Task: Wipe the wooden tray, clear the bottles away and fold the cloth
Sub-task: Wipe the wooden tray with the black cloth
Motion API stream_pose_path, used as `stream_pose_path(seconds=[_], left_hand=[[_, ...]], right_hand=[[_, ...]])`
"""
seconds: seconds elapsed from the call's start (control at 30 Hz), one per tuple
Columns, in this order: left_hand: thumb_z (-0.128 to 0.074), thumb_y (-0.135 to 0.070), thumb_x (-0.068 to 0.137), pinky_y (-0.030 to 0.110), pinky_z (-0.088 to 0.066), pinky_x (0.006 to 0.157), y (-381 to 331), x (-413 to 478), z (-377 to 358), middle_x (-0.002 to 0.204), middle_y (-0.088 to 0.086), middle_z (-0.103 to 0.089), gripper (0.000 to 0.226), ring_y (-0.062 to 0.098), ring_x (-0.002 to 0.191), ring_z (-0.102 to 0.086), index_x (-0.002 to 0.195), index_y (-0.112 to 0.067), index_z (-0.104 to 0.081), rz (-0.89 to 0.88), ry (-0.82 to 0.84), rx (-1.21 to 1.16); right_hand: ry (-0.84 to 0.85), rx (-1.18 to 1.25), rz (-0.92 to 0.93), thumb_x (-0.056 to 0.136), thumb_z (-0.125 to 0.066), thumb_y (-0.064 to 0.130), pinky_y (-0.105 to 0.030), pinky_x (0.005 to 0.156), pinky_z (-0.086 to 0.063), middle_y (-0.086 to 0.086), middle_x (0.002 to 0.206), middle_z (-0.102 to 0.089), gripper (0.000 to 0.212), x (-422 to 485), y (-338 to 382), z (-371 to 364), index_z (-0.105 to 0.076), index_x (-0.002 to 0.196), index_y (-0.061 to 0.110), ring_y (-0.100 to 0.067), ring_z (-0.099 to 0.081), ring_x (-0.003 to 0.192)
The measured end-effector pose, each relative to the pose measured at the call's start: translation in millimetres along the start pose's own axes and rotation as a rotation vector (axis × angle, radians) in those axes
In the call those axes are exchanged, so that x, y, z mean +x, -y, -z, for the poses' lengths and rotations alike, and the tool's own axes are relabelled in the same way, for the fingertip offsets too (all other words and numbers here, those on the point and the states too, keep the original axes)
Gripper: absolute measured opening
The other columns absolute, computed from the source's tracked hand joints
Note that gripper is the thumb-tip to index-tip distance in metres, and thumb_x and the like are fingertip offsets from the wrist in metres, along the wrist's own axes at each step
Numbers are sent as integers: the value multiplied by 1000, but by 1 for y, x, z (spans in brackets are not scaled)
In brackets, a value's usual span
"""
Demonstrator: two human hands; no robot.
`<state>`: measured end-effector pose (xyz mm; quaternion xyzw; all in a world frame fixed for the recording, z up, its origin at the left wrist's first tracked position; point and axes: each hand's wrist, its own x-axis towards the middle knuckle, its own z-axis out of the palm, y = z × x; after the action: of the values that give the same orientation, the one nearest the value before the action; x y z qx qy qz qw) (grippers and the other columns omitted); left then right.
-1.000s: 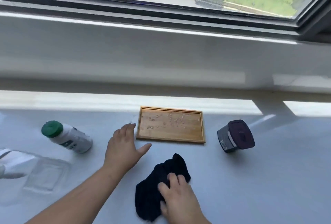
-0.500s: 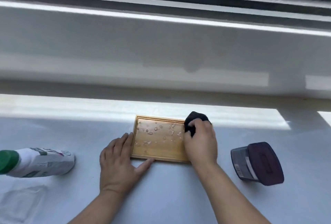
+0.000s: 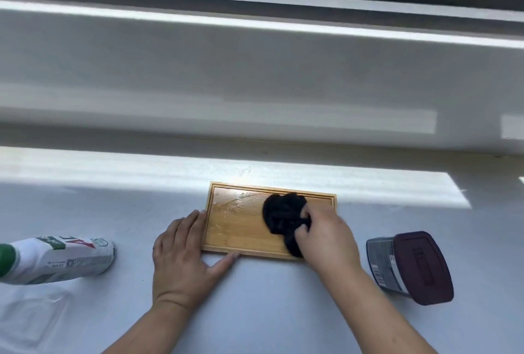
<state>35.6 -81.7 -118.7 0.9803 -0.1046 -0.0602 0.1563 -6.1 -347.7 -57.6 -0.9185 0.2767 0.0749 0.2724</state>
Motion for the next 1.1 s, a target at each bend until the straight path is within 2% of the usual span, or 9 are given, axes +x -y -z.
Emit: stream_pose_path(seconds=[0.1, 0.27, 0.4, 0.57, 0.63, 0.73, 0.8, 0.97, 1.1], left_hand=[[-52, -88, 72, 54, -29, 116, -1, 0, 2, 151, 1, -54, 103, 30, 141, -41, 149, -20, -51, 8, 14, 3], [-55, -82, 73, 48, -24, 117, 0, 0, 0, 152, 1, -55, 100, 27, 142, -41, 149, -18, -52, -2, -16, -13], [-55, -68, 72, 49, -24, 118, 2, -1, -6, 148, 7, -59, 92, 29, 142, -40, 145, -12, -53, 22, -52, -70], [-53, -87, 75, 46, -24, 118, 3, 0, -5, 149, 2, -58, 102, 27, 142, -42, 147, -15, -50, 22, -47, -45], [-53, -88, 76, 46, -24, 118, 4, 0, -5, 149, 1, -57, 101, 26, 141, -42, 148, -18, -47, 13, -44, -51], [-57, -86, 75, 43, -20, 117, 4, 0, -4, 146, 3, -60, 99, 25, 140, -41, 146, -17, -49, 9, -58, -70], [-61, -83, 74, 43, -20, 117, 4, 0, -4, 146, 4, -61, 98, 27, 140, -43, 145, -15, -52, 6, -60, -71], [-50, -64, 77, 51, -31, 114, 5, 0, -9, 135, 13, -66, 77, 30, 137, -44, 126, -5, -61, 29, -70, -88], [-53, -87, 74, 44, -21, 116, 7, 0, -8, 145, 4, -61, 101, 27, 139, -43, 143, -14, -53, 6, -83, -73]], right_hand=[[-92, 47, -80, 86, -58, 14, -36, 72, -50, -3, 111, -63, 19, 3, 10, -12, -62, 103, 21, -29, -59, 91], [-74, 126, 177, 90, -60, 19, -37, 82, -48, -7, 120, -62, 27, 17, 97, -76, -66, 116, 18, -31, -60, 105], [65, 158, 312, 88, -60, 18, -33, 73, -41, -6, 115, -62, 21, 20, 134, -96, -64, 109, 18, -31, -61, 99], [201, -56, 393, 85, -58, 20, -34, 71, -42, -4, 111, -63, 18, 31, 89, -53, -62, 102, 26, -31, -63, 100], [138, -134, 273, 86, -58, 20, -35, 74, -48, -4, 112, -65, 20, 33, 56, -29, -63, 104, 26, -31, -63, 100], [-88, -45, -7, 88, -59, 14, -37, 81, -51, -5, 115, -65, 24, 21, 33, -17, -67, 110, 20, -30, -60, 104], [-99, -19, 74, 87, -60, 11, -37, 84, -49, -5, 115, -65, 26, 0, 54, -39, -70, 110, 16, -29, -58, 106], [111, -26, 433, 79, -56, 7, -43, 86, -49, -1, 107, -65, 29, -34, 102, -81, -69, 101, 19, -29, -52, 98], [71, -156, 295, 83, -53, 6, -40, 79, -52, -2, 110, -66, 31, -4, 55, -41, -69, 104, 22, -30, -56, 105]])
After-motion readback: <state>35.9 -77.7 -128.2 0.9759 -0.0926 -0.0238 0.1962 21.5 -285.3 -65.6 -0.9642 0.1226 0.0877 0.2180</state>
